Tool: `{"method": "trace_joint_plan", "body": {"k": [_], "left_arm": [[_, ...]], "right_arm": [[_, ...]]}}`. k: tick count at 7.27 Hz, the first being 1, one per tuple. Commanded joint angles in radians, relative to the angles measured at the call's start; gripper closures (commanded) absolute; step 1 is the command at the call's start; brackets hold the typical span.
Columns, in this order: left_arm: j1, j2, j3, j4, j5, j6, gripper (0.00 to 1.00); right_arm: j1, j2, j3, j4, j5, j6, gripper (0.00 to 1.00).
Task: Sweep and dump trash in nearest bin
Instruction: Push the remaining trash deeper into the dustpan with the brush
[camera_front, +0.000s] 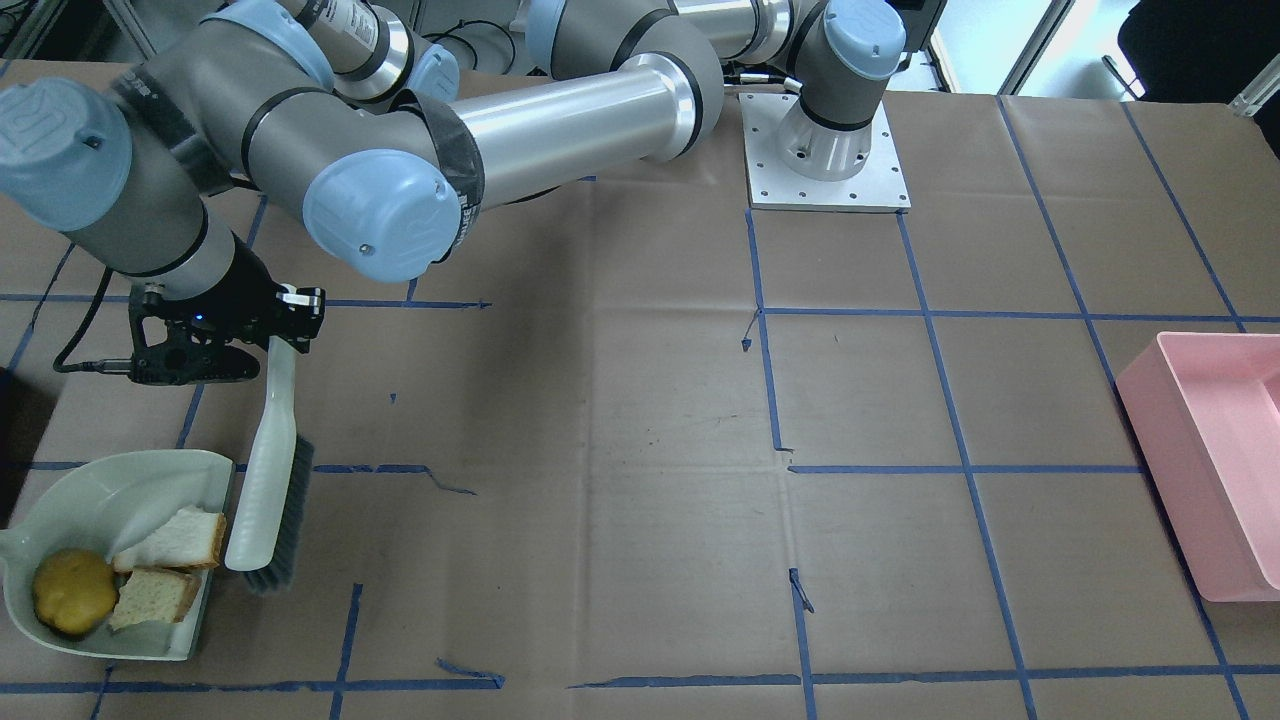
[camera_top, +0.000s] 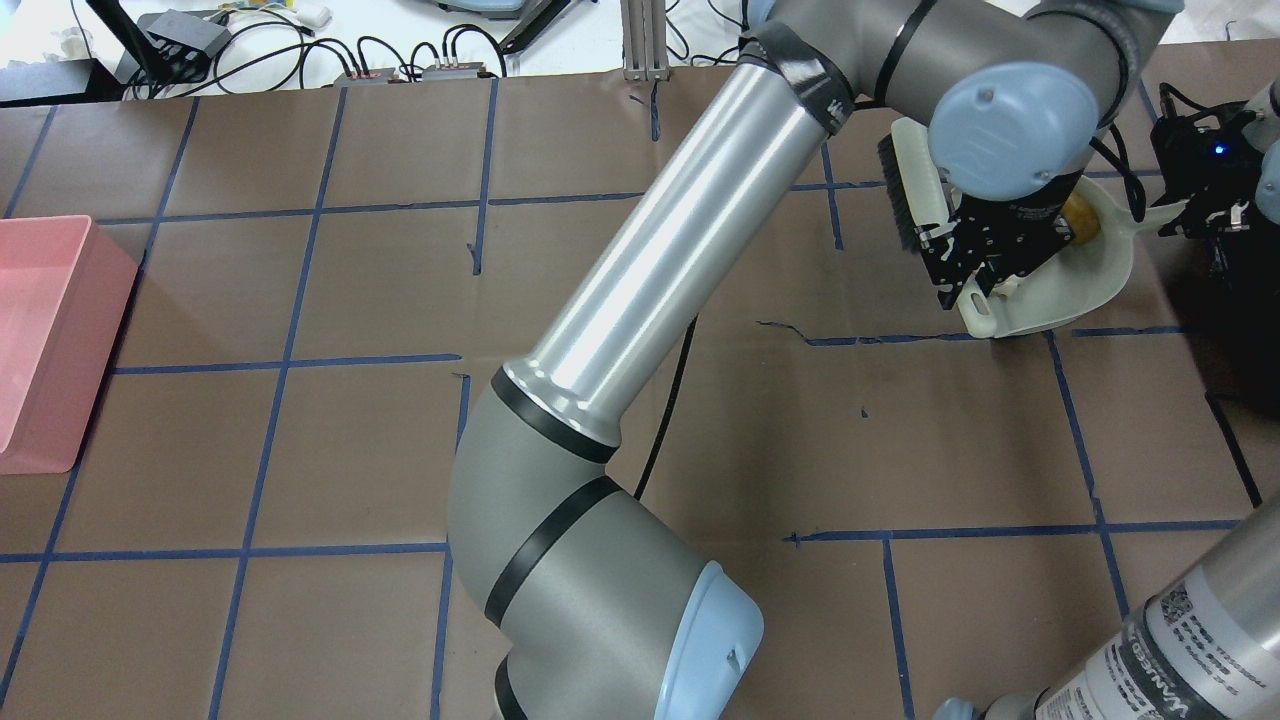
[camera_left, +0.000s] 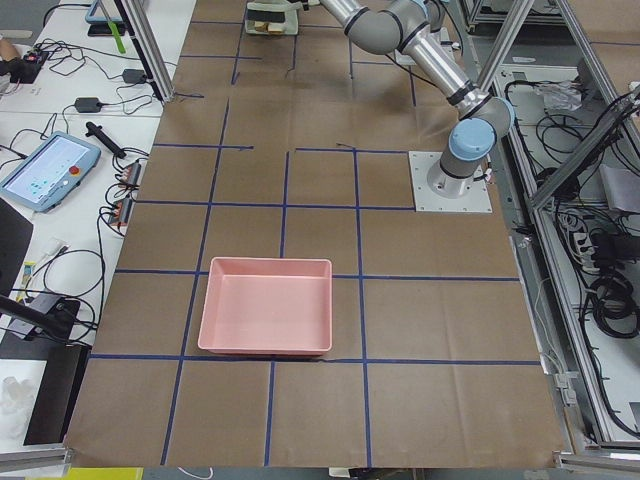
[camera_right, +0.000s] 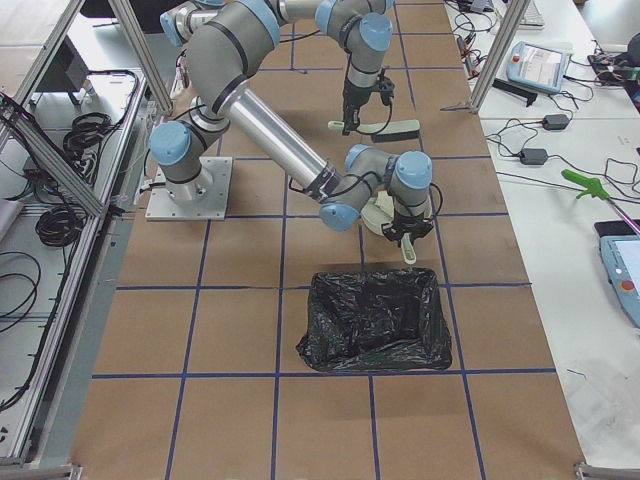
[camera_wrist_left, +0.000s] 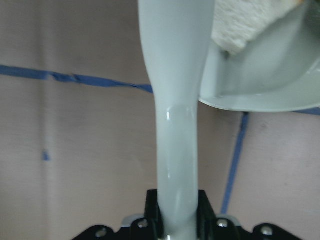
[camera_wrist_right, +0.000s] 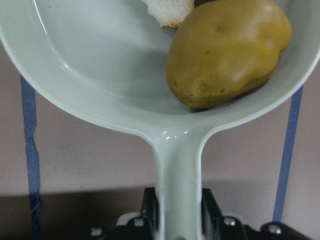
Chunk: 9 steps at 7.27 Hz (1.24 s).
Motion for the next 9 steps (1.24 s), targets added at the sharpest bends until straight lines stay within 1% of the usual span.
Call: {"method": "trace_joint_plan", "body": {"k": [1,2,3,4,5,7,8,9], "left_arm": [[0.016,0.077,0.002,-0.154,0.021,0.012,1.00],[0.016,0.128,-0.016,-0.225,0.076,0.016,1.00],[0.016,0.163,-0.027,-0.244,0.078,0.019,1.00],[0.019,0.180,-0.065,-0.242,0.079,0.029,1.00],[0.020,0.200,-0.082,-0.242,0.079,0.041,1.00],[0.039,0.199,-0.063,-0.248,0.076,0.049,1.00],[0.051,0.214,-0.096,-0.242,0.072,0.077,1.00],[0.057,0.274,-0.218,-0.204,0.075,0.082,1.00]], "right_arm": [[-0.002,-0.009,0.000,0.029,0.025,0.005,1.00],[-0.002,-0.010,-0.002,0.044,0.029,0.007,1.00],[-0.003,-0.024,-0.003,0.064,0.034,0.007,1.00],[-0.003,-0.056,-0.003,0.107,0.034,0.019,1.00],[-0.002,-0.093,-0.003,0.145,0.034,0.024,1.00],[-0.002,-0.144,-0.003,0.222,0.032,0.028,1.00],[-0.002,-0.182,-0.003,0.274,0.031,0.028,1.00],[-0.002,-0.220,-0.003,0.311,0.025,0.030,1.00]]}}
